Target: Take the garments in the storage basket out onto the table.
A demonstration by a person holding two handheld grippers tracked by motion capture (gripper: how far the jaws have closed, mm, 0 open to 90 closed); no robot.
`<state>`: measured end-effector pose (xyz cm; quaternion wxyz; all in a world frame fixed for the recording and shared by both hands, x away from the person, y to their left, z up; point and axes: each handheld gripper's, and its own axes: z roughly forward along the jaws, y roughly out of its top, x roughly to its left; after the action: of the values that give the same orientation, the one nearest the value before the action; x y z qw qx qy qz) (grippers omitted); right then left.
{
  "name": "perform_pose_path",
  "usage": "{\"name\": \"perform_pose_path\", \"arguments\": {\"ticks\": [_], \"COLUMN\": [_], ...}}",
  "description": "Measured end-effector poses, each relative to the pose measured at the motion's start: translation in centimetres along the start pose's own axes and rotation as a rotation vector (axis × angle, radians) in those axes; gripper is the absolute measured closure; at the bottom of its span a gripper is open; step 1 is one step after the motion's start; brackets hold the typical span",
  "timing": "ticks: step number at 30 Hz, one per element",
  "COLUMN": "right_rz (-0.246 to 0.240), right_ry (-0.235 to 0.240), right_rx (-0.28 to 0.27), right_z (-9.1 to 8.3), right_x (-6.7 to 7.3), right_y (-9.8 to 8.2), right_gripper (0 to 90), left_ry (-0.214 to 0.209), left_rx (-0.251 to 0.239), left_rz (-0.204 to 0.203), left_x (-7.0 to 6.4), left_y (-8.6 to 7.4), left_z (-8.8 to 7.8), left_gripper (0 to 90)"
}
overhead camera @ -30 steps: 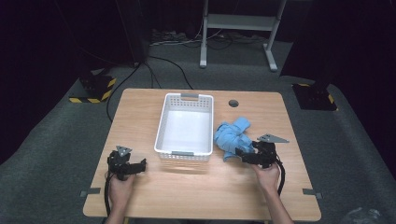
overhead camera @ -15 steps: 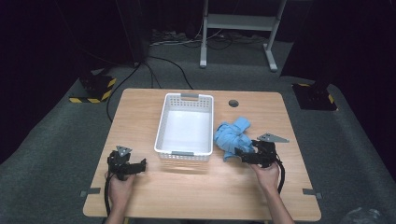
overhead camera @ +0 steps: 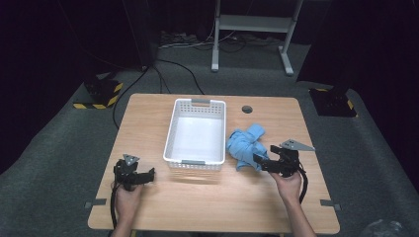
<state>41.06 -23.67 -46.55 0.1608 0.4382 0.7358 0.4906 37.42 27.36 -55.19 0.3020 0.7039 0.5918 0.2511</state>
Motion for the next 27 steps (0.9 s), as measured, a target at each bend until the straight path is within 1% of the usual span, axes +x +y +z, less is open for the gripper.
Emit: {"name": "perform_pose_path", "arguments": {"ticks": [4, 10, 18, 27], "right_rz": [0.002, 0.021, 0.036, 0.037], "right_ry": [0.005, 0.01, 0.007, -0.003], "right_rx": [-0.017, -0.047, -0.065, -0.085], "right_z": [-0.6, -1.8, -3.0, -4.0], "right_x": [0.0, -0.2, -0.5, -0.7], "right_y": [0.2, 0.2, -0.1, -0.1], "right_gripper": [10.8, 11.2, 11.4, 11.6], "left_ry": [0.0, 0.0, 0.0, 0.001], "left_rx": [0.0, 0.0, 0.0, 0.0], "left_rz": [0.0, 0.0, 0.0, 0.0], "left_x": [0.0, 0.0, 0.0, 0.0], "left_y": [0.0, 0.0, 0.0, 0.0], "left_z": [0.0, 0.0, 0.0, 0.0], "left_gripper": [3.6, 3.6, 3.6, 3.6]}}
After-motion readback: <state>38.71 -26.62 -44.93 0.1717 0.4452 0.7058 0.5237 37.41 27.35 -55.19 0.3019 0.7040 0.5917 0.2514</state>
